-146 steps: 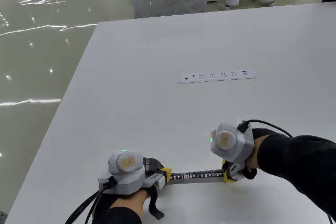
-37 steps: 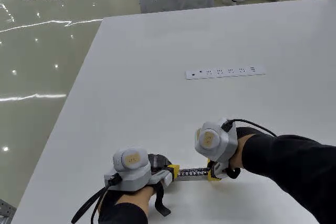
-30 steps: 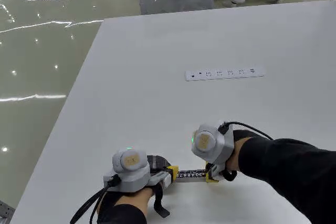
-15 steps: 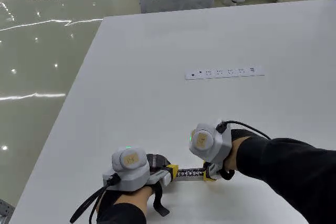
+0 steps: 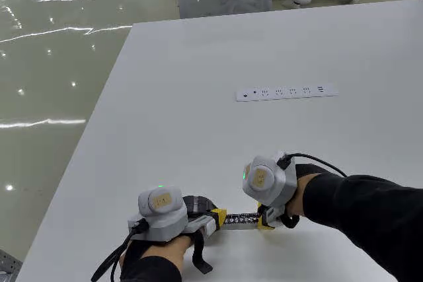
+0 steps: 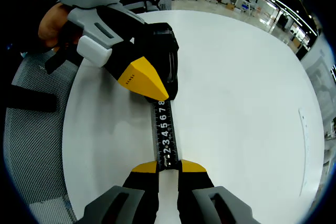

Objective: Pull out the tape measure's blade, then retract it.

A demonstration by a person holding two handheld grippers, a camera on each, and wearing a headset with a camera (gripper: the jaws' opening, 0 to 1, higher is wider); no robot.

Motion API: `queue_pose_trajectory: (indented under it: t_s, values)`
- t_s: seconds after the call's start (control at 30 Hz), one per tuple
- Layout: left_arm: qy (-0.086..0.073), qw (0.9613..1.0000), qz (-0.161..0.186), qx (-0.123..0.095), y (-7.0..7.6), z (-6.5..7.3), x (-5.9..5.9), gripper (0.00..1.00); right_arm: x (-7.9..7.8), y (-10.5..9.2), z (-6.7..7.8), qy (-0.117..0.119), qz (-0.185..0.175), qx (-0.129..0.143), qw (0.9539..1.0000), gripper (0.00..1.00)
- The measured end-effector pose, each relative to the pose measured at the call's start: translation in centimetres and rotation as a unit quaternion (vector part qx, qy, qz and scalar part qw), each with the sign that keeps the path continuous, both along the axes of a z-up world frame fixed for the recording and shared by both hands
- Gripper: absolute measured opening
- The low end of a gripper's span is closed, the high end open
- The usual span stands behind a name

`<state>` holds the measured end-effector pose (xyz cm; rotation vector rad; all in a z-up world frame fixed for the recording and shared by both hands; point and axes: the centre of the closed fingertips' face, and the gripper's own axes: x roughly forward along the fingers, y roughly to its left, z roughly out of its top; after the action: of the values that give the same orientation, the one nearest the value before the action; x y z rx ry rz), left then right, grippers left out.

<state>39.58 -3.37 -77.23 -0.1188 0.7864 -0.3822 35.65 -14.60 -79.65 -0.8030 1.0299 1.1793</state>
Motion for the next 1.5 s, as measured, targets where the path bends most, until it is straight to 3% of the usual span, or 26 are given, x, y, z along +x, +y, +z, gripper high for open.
queue_pose_trajectory:
  t_s: [1.2, 1.33, 1.5]
  values:
    - [0.005, 1.0000, -0.006, 0.000, -0.2, -0.2, 0.0, 0.63, 0.3, 1.4, 0.0, -0.001, 0.007, 0.026, 0.9996, 0.07]
    - [0.004, 1.0000, -0.005, -0.002, -0.2, -0.2, 0.0, 0.63, 0.5, 1.8, 0.1, -0.002, -0.013, 0.061, 0.9981, 0.06]
    - [0.005, 1.0000, -0.004, -0.002, -0.1, -0.2, 0.0, 0.63, 0.5, 2.0, 0.1, -0.005, -0.011, 0.051, 0.9986, 0.06]
